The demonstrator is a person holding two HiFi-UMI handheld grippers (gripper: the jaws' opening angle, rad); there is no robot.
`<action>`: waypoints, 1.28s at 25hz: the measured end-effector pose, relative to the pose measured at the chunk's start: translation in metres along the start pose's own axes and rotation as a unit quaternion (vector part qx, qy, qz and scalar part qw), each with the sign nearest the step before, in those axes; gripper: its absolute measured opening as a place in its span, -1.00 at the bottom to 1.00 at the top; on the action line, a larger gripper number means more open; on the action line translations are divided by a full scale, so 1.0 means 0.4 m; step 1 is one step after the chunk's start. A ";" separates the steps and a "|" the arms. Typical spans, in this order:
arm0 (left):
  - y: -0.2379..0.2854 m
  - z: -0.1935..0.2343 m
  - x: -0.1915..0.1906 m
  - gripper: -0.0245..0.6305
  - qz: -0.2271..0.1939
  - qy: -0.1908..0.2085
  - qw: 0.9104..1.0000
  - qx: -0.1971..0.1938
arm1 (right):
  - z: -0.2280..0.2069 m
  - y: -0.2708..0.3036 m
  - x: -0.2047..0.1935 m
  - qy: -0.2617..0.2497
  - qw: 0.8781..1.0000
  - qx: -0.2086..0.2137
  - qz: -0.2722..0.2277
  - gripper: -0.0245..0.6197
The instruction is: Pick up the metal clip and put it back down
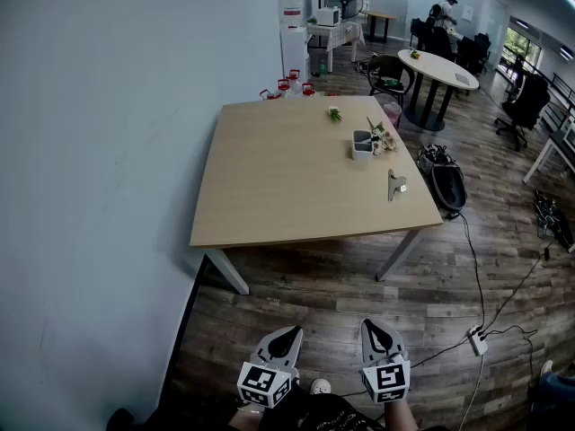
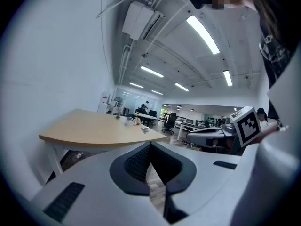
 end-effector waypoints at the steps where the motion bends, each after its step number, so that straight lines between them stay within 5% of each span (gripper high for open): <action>1: -0.004 -0.002 0.003 -0.90 -0.003 0.002 1.000 -0.002 | 0.001 -0.006 0.000 0.000 1.000 -0.003 0.000 -0.89; 16: -0.025 0.018 -0.006 -0.90 -0.002 0.007 0.999 -0.032 | 0.036 -0.031 -0.010 0.037 0.999 -0.018 -0.013 -0.87; 18: -0.022 0.022 -0.003 -0.88 -0.003 0.004 0.999 -0.040 | 0.028 -0.031 -0.008 0.044 0.999 -0.019 -0.015 -0.51; 22: -0.010 0.042 0.000 -0.30 0.000 -0.013 0.998 -0.053 | 0.020 -0.034 -0.002 0.051 0.998 -0.032 -0.020 -0.15; 32: 0.035 0.056 0.016 -0.18 0.011 0.026 0.994 -0.107 | 0.010 -0.018 -0.001 0.058 0.995 -0.082 -0.017 -0.07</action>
Point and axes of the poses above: the fingertips, and each gripper's own axes: y forward along the fingers, z to its left, x out of its top, the point moved 6 cm from there along -y, backward along the fingers, and after that the axes turned 10 degrees about x, right-handed, at the moved point
